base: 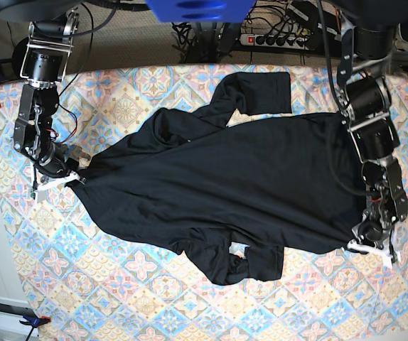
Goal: Layout the t-shirt on the table in an organized manner, then fold the t-shirt properly
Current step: 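Grasp the shirt hem with the left gripper and pull it outward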
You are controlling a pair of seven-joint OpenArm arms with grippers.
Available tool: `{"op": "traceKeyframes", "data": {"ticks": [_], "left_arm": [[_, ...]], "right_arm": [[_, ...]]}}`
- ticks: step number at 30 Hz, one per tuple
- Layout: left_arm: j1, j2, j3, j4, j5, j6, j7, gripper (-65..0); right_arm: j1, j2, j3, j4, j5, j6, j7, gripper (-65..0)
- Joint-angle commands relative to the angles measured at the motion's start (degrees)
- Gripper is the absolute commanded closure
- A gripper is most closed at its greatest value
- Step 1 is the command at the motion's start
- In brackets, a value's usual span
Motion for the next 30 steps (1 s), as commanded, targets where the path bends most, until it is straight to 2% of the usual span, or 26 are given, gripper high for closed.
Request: {"op": "traceKeyframes", "data": {"ticks": [1,5,9,16,18,21,26,30], "left_arm": [[-3.6,-1.4,-0.1,-1.3,1.1,-0.1,-3.2,0.0],[-7.9,-1.6,-0.1,-7.2,3.6,-0.1,-8.0,0.0],[-9.8,-1.6,-0.1,-7.6,7.0,-0.1,-11.7,0.0],[-12.1,-1.6,5.1,-7.7,8.5,0.2,-12.7,-0.6],[-11.8,-1.6,5.6,-7.7,8.5,0.2,-12.4,-4.4],[-9.1,-2.6,5.6,-7.7,8.2,1.0,-12.2,-13.7],[-4.6,-3.8,5.4,-7.5,6.9,1.4,-8.8,-27.6],[0.5,-7.4,5.4,-7.3,-2.5,1.4,-7.8,-28.3]], "right_arm": [[1.2,1.0,0.5,1.0,0.4,0.4,1.0,-12.2],[1.2,1.0,0.6,1.0,0.4,0.4,1.0,-12.2],[1.2,1.0,0.6,1.0,0.4,0.5,1.0,-12.2],[1.2,1.0,0.3,1.7,0.4,0.5,1.0,-12.2],[1.2,1.0,0.2,3.3,0.4,0.5,1.0,-12.2],[1.2,1.0,0.1,4.6,0.4,0.5,0.7,-12.2],[1.2,1.0,0.0,5.1,0.4,0.7,-2.7,-13.7],[1.1,1.0,-3.4,9.7,0.4,0.7,-4.2,-19.5]]}}
